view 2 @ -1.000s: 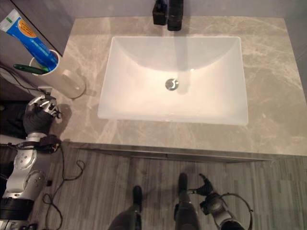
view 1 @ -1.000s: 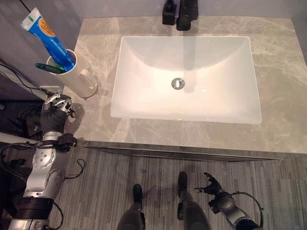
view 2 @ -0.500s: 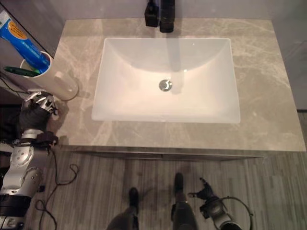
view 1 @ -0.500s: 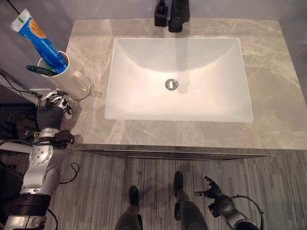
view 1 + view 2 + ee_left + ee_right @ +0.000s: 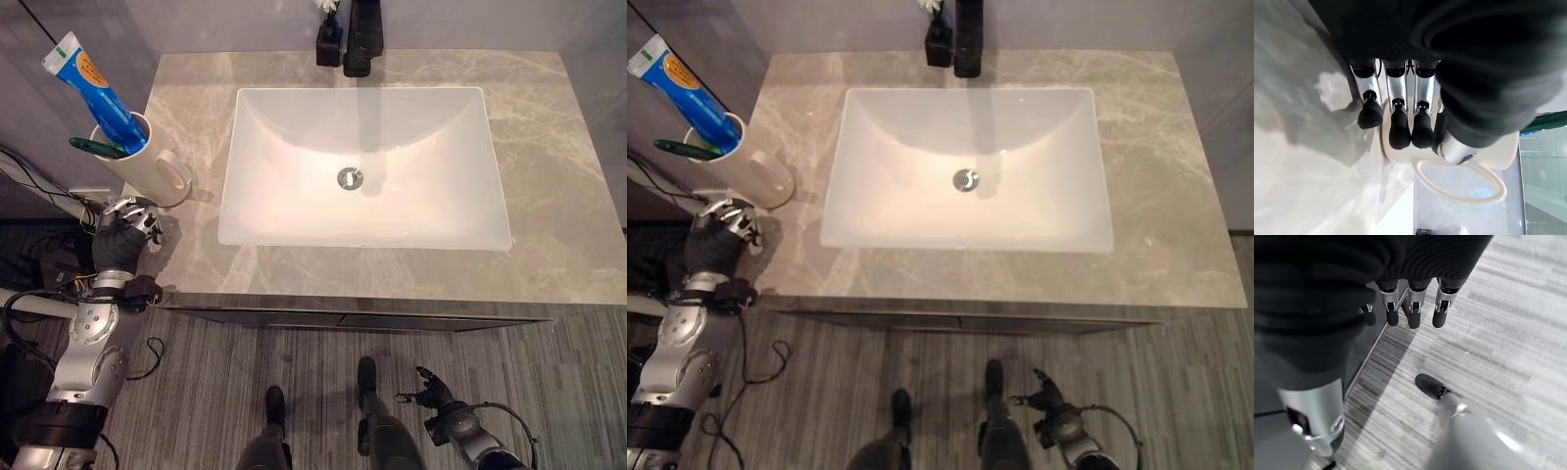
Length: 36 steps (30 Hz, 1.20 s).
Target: Put brush and paste in cup on sink, flatten towel.
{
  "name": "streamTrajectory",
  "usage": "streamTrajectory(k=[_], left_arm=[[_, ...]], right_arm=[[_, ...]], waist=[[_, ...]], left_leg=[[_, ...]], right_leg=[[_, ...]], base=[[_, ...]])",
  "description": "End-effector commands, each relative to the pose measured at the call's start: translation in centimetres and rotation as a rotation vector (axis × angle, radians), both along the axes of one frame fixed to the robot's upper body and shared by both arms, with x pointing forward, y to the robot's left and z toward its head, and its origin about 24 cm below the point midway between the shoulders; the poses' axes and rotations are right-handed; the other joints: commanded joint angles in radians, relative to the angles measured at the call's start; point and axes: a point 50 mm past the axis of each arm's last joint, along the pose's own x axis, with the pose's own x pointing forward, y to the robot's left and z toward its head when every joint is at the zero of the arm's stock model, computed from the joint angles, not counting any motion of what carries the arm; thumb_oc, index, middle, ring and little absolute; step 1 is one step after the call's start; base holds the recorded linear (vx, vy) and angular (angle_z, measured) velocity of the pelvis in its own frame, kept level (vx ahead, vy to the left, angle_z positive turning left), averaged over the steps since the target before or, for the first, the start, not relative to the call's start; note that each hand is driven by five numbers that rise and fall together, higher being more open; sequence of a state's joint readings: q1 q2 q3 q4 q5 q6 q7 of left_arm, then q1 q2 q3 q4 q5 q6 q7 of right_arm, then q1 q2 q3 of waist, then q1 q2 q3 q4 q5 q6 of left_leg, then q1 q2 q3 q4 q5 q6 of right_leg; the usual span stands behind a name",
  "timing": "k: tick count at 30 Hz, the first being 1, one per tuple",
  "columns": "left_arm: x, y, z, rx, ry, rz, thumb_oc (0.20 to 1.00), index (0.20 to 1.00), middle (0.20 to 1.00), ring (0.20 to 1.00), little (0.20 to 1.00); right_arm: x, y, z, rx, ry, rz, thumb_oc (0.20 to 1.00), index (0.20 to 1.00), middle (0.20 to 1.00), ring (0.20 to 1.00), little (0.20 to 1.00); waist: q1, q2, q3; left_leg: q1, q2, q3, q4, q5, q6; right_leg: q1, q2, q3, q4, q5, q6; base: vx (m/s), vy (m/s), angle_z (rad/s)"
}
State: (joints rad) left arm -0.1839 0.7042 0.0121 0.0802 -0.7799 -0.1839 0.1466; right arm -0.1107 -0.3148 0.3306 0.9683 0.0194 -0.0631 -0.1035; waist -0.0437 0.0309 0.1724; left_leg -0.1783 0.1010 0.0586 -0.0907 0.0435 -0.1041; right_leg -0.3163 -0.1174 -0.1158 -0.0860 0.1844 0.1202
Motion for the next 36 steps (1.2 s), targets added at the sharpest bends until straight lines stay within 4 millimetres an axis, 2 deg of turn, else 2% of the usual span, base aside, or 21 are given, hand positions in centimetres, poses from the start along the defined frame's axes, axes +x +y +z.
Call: streamTrajectory(k=[1, 5, 6, 7, 12, 25, 33, 36], left_arm=[[1.2, 0.7, 2.4, 0.041, -0.059, 0.023, 0.2, 0.2, 0.2, 0.2, 0.2], [1.6, 0.9, 2.8, 0.066, -0.059, 0.03, 0.2, 0.2, 0.2, 0.2, 0.2], [1.8, 1.1, 3.0, 0.077, -0.062, 0.042, 0.2, 0.2, 0.2, 0.2, 0.2], [2.4, 0.9, 3.5, 0.065, -0.08, 0.049, 0.2, 0.2, 0.2, 0.2, 0.2], [3.1, 1.0, 4.3, 0.069, -0.093, 0.064, 0.2, 0.2, 0.2, 0.2, 0.2], [4.3, 2.9, 6.3, 0.044, -0.12, 0.16, 0.2, 0.2, 0.2, 0.2, 0.2], [4.6, 2.7, 6.9, 0.021, -0.137, 0.155, 0.2, 0.2, 0.2, 0.2, 0.2], [4.8, 2.8, 7.5, 0.034, -0.146, 0.16, 0.2, 0.2, 0.2, 0.2, 0.2]], right_arm=[[2.1, 1.6, 1.1, 0.056, -0.067, 0.063, 1.0, 1.0, 1.0, 1.0, 1.0], [2.3, 1.8, 1.3, -0.012, -0.056, 0.182, 1.0, 1.0, 1.0, 1.0, 1.0], [2.6, 1.9, 1.8, -0.06, -0.067, 0.279, 1.0, 1.0, 1.0, 1.0, 1.0], [2.1, 1.3, 1.6, -0.075, -0.047, 0.274, 1.0, 1.0, 1.0, 1.0, 1.0], [1.8, 1.0, 1.4, -0.072, -0.039, 0.242, 1.0, 1.0, 1.0, 1.0, 1.0], [1.9, 1.6, 1.5, -0.055, -0.059, 0.253, 1.0, 1.0, 1.0, 1.0, 1.0], [1.4, 0.6, 1.5, -0.089, -0.051, 0.23, 1.0, 1.0, 1.0, 1.0, 1.0], [1.8, 1.0, 1.9, -0.052, -0.078, 0.238, 1.0, 1.0, 1.0, 1.0, 1.0]], waist=[[-0.01, -0.035, 0.036], [-0.009, -0.041, 0.037], [-0.01, -0.046, 0.038], [-0.016, -0.05, 0.039], [-0.023, -0.051, 0.041], [-0.038, -0.061, 0.049], [-0.041, -0.059, 0.039], [-0.044, -0.059, 0.028]], left_leg=[[0.056, 0.002, -0.003, 0.003, -0.028, -0.007], [0.057, 0.004, 0.001, 0.003, -0.028, -0.008], [0.057, 0.006, 0.001, 0.003, -0.027, -0.008], [0.057, 0.007, 0.0, 0.003, -0.026, -0.009], [0.057, 0.009, 0.003, 0.003, -0.025, -0.01], [0.023, 0.015, 0.014, 0.003, -0.01, -0.015], [-0.003, 0.017, 0.014, 0.003, -0.005, -0.018], [-0.014, 0.02, 0.022, 0.003, -0.001, -0.021]], right_leg=[[0.1, -0.064, 0.017, -0.001, -0.056, 0.075], [0.099, -0.06, 0.02, -0.001, -0.056, 0.074], [0.099, -0.058, 0.02, -0.001, -0.057, 0.073], [0.099, -0.058, 0.02, -0.001, -0.056, 0.074], [0.097, -0.056, 0.022, -0.001, -0.055, 0.074], [0.054, -0.047, 0.036, -0.001, -0.034, 0.077], [0.03, -0.045, 0.031, -0.001, -0.029, 0.081], [0.016, -0.042, 0.034, -0.001, -0.025, 0.083]], base=[[-0.02, -0.019, -0.04], [-0.01, -0.009, -0.03], [-0.02, -0.022, -0.04], [-0.02, -0.022, -0.03], [0.0, -0.001, -0.01], [-0.02, -0.004, -0.04], [0.0, 0.0, 0.0], [0.0, 0.0, 0.0]])
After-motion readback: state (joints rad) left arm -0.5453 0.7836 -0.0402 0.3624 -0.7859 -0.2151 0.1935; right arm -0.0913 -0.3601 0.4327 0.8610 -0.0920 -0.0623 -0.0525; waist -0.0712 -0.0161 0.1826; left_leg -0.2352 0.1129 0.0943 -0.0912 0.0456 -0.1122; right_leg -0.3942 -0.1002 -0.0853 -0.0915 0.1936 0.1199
